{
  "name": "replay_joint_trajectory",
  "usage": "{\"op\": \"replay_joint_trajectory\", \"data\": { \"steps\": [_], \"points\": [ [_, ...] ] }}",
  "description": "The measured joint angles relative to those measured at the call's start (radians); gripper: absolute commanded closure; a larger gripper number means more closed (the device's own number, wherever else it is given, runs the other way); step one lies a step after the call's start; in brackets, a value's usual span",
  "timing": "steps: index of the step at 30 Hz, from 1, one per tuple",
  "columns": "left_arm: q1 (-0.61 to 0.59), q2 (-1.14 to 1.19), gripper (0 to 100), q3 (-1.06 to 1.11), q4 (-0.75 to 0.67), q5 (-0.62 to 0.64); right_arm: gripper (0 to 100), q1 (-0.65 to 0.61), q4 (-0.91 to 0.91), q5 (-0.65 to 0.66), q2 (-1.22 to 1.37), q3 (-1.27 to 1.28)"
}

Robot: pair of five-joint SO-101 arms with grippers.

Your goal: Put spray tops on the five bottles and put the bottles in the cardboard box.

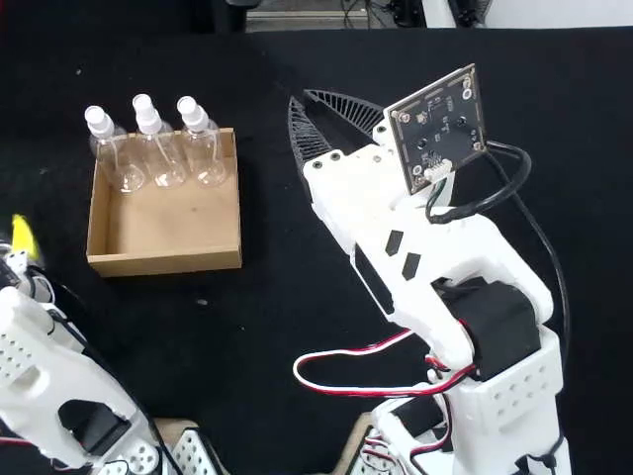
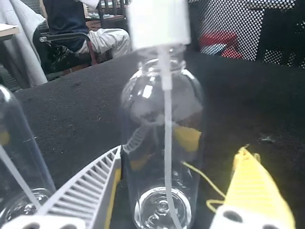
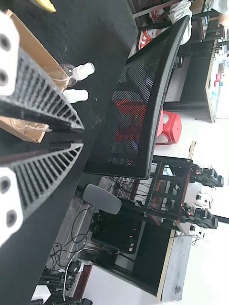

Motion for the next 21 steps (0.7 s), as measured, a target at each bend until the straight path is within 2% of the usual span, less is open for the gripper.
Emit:
{"op": "replay_joint_trajectory", "data": {
  "steps": [10, 15, 21],
  "points": [
    [-0.002, 0.002, 64, 0.000, -0.002, -0.002, 98.7, 0.000, 0.000, 0.000, 0.000, 0.000],
    [-0.002, 0.002, 64, 0.000, -0.092, -0.002, 98.7, 0.000, 0.000, 0.000, 0.000, 0.000],
    [-0.002, 0.002, 64, 0.000, -0.109, -0.002, 98.7, 0.000, 0.000, 0.000, 0.000, 0.000]
  ]
}}
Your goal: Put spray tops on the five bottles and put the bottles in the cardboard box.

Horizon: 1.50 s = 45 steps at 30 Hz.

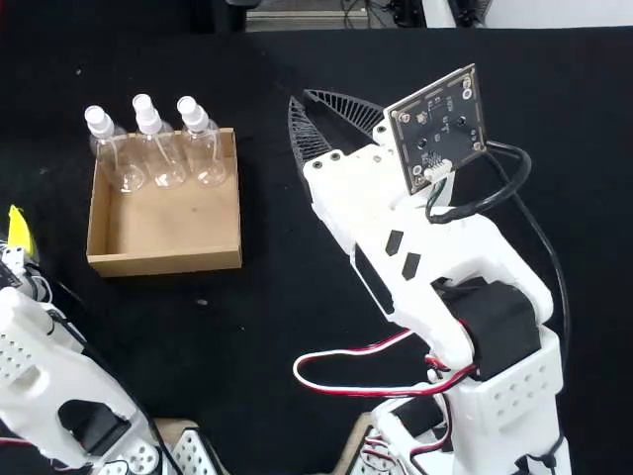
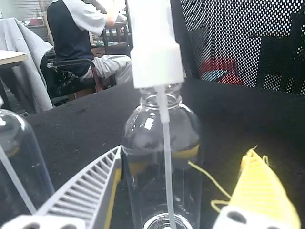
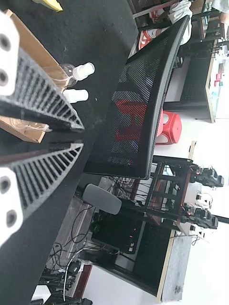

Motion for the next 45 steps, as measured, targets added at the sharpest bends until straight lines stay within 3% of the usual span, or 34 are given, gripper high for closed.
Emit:
{"op": "replay_joint_trajectory", "data": {
  "steps": [10, 20, 26, 33, 40, 45],
  "points": [
    [-0.008, -0.123, 64, 0.031, 0.008, 0.000, 98.7, 0.000, -0.015, 0.000, 0.000, 0.000],
    [-0.008, -0.445, 64, 0.060, 0.494, 0.011, 98.7, -0.032, -0.040, 0.000, 0.000, 0.011],
    [-0.008, -0.454, 64, 0.020, 0.631, 0.011, 98.7, -0.032, -0.040, 0.000, 0.000, 0.011],
    [-0.006, -0.321, 64, -0.060, 0.621, -0.021, 98.7, -0.032, -0.040, 0.000, 0.000, 0.011],
    [-0.003, -0.176, 64, -0.069, 0.374, -0.046, 98.7, -0.032, -0.040, 0.000, 0.000, 0.011],
    [0.000, -0.138, 64, -0.069, 0.313, -0.094, 98.7, -0.032, -0.040, 0.000, 0.000, 0.011]
  ]
}}
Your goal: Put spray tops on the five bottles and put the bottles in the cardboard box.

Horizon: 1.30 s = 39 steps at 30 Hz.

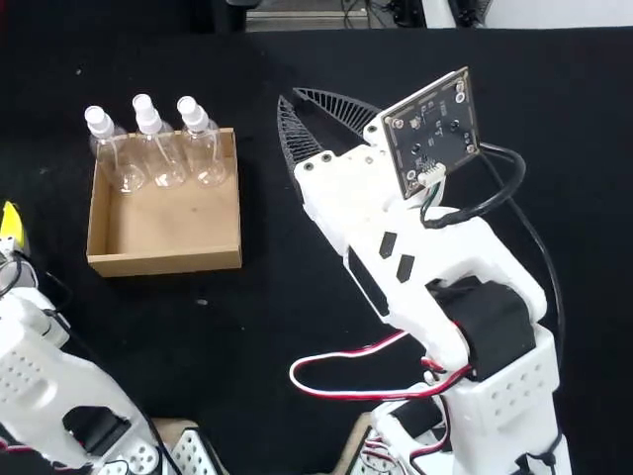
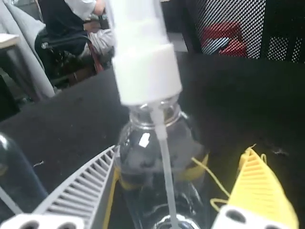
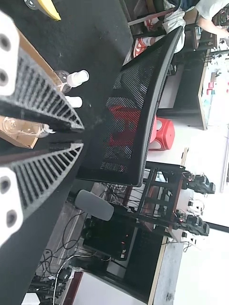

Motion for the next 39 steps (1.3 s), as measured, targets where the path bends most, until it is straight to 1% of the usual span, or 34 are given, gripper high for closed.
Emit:
{"op": "replay_joint_trajectory", "data": {
  "steps": [9, 11, 13, 17, 19, 20, 23, 27, 30, 32, 36, 39],
  "points": [
    [0.005, 0.000, 64, 0.000, -0.006, 0.000, 98.7, 0.000, 0.000, 0.000, 0.000, 0.000],
    [0.005, 0.000, 66, 0.000, -0.006, 0.000, 98.7, 0.000, 0.000, 0.000, 0.000, 0.000],
    [0.005, 0.000, 73, 0.000, -0.006, 0.000, 98.7, 0.000, 0.000, 0.000, 0.000, 0.000],
    [0.012, 0.000, 91, 0.000, -0.006, 0.000, 98.7, 0.000, 0.000, 0.000, 0.000, 0.000],
    [0.012, 0.000, 96, 0.000, -0.006, 0.003, 98.7, 0.000, 0.000, 0.000, 0.000, 0.000],
    [0.012, 0.000, 97, 0.000, -0.006, 0.000, 98.7, 0.000, 0.000, 0.000, 0.000, 0.000],
    [0.012, 0.000, 94, 0.000, -0.049, 0.000, 98.7, 0.000, 0.000, 0.000, 0.000, 0.000],
    [0.041, 0.000, 88, 0.028, -0.172, 0.000, 98.7, 0.000, 0.000, 0.000, 0.000, 0.000],
    [0.074, 0.000, 87, 0.078, -0.279, 0.000, 98.7, 0.000, 0.000, 0.000, 0.000, 0.000],
    [0.097, 0.000, 87, 0.101, -0.325, 0.000, 98.7, 0.000, 0.000, 0.000, 0.000, 0.000],
    [0.114, -0.015, 87, 0.104, -0.350, 0.000, 98.7, 0.000, 0.000, 0.000, 0.000, 0.000],
    [0.115, -0.084, 87, 0.121, -0.347, 0.000, 98.7, 0.000, 0.000, 0.000, 0.000, 0.000]
  ]
}}
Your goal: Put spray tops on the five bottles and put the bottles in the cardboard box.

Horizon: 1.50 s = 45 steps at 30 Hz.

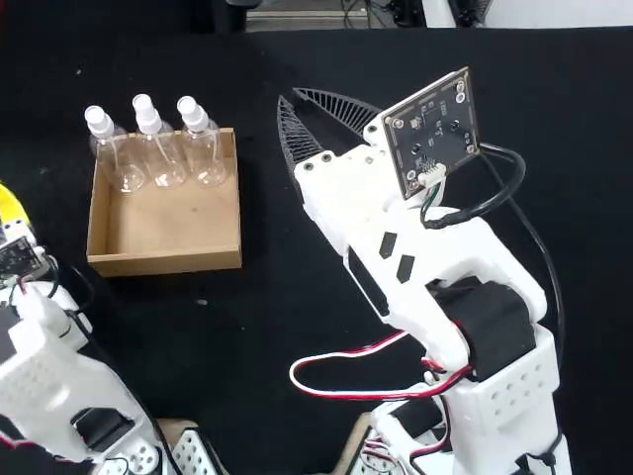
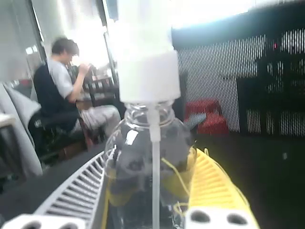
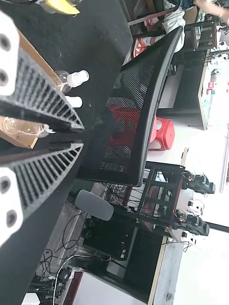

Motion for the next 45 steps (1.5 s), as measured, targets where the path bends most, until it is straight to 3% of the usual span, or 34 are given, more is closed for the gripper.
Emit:
{"op": "replay_joint_trajectory", "data": {
  "steps": [4, 10, 17, 31, 37, 45],
  "points": [
    [0.005, -0.149, 87, 0.029, 0.126, 0.000, 98.7, 0.000, -0.011, 0.000, 0.000, 0.000],
    [0.018, -0.454, 87, 0.066, 0.483, 0.012, 98.7, 0.000, -0.015, 0.000, 0.000, 0.000],
    [0.137, -0.732, 87, 0.140, 0.756, 0.075, 98.7, 0.000, -0.015, 0.000, 0.000, 0.000],
    [0.411, -0.944, 87, 0.321, 0.802, 0.078, 98.7, 0.239, -0.015, 0.000, 0.000, -0.011],
    [0.493, -0.947, 87, 0.334, 0.910, 0.087, 98.7, 0.247, -0.018, 0.000, 0.000, -0.011],
    [0.502, -0.947, 87, 0.334, 0.959, 0.163, 98.7, 0.249, -0.018, 0.000, 0.000, -0.011]
  ]
}}
